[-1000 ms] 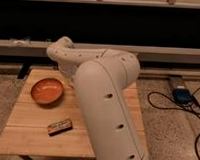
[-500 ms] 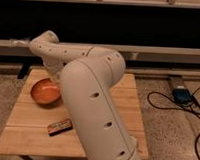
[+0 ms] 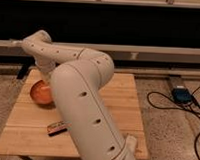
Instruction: Place the bottle in the ceramic bowl
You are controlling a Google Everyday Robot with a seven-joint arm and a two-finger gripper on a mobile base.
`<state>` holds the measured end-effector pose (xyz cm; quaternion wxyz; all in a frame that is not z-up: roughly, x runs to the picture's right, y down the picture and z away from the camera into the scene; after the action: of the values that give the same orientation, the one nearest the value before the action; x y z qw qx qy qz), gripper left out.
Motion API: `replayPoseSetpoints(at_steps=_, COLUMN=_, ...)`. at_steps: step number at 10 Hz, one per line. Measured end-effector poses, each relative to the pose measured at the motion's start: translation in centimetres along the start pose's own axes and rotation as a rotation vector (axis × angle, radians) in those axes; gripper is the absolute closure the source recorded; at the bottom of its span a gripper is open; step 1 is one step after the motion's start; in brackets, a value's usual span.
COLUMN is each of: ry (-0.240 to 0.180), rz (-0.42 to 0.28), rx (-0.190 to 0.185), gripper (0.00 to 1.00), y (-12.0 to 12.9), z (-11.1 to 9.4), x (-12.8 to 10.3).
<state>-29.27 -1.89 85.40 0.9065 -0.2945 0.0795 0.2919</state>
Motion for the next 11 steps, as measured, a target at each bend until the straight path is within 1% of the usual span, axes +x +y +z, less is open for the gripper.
replayPoseSetpoints(at_steps=2, ry=-0.004, rz=-0.030, rx=-0.019, gripper=0.38, y=1.4, z=0.4, x=-2.2)
replayPoseSetpoints(at_steps=3, ry=-0.005, rz=-0.041, rx=-0.019, gripper=0.28, y=1.5, z=0.6, x=-2.7)
replayPoseSetpoints(at_steps=4, ry=-0.007, rz=-0.052, rx=-0.028, gripper=0.22, y=1.9, z=0.9, x=-3.3)
replayPoseSetpoints(at_steps=5, ry=-0.012, rz=-0.063, rx=-0.041, gripper=0.20, y=2.6, z=1.3, x=-4.1)
replayPoseSetpoints(at_steps=6, ry=-0.016, rz=-0.064, rx=-0.048, gripper=0.20, y=2.7, z=1.5, x=-4.5)
replayPoseSetpoints(at_steps=8, ry=-0.022, rz=-0.063, rx=-0.063, gripper=0.20, y=2.6, z=2.4, x=-4.7)
replayPoseSetpoints(at_steps=9, ry=-0.031, rz=-0.060, rx=-0.072, gripper=0.20, y=2.7, z=2.9, x=-4.8)
replayPoseSetpoints(at_steps=11, ry=-0.042, rz=-0.030, rx=-0.083, gripper=0.20, y=2.0, z=3.6, x=-4.1)
